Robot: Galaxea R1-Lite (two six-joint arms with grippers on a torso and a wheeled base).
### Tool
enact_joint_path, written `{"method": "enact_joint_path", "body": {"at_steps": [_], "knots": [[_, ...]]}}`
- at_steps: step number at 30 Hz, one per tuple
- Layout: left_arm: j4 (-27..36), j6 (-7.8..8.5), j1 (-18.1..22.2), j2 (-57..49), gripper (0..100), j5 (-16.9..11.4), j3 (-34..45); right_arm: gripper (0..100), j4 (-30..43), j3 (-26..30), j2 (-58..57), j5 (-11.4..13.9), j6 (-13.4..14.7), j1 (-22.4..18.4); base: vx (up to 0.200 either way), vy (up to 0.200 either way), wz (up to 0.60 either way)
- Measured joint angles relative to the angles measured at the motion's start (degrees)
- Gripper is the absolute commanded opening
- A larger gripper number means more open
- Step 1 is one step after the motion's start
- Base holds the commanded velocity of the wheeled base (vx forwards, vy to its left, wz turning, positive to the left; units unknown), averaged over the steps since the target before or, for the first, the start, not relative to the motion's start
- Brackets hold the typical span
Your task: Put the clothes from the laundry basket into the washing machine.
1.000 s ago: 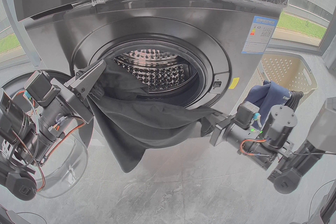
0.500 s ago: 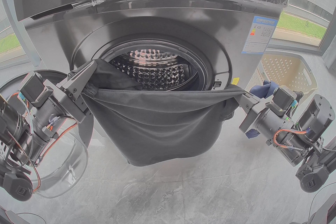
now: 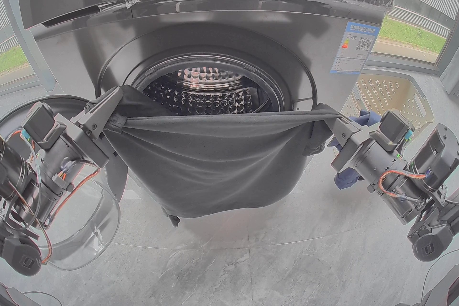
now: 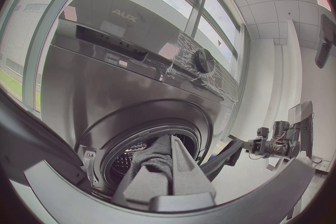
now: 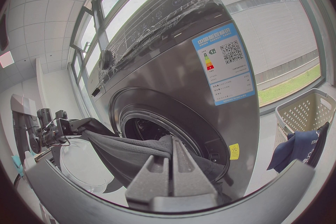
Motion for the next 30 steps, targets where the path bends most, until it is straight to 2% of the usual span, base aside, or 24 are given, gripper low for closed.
{"method": "enact_joint_path", "body": {"at_steps": [11, 18, 23, 30], "knots": [[0.00, -0.06, -0.50, -0.46, 0, -1.34, 1.96, 0, 0.00, 0.11, -0.59, -0.02, 0.00, 0.85, 0.000, 0.000, 0.00], [0.00, 0.16, -2.76, 0.00, 0, -1.32, 1.63, 0, 0.00, 0.34, -0.98, -0.07, 0.00, 1.99, 0.000, 0.000, 0.00], [0.00, -0.15, -2.86, 0.55, 0, -1.43, 1.35, 0, 0.00, 0.30, -0.37, 0.11, -0.04, 2.16, 0.000, 0.000, 0.00], [0.02, 0.27, -2.79, 1.55, 0, -1.32, 0.83, 0, -0.01, 0.67, 0.27, 0.22, -0.22, 1.94, 0.000, 0.000, 0.00]]}}
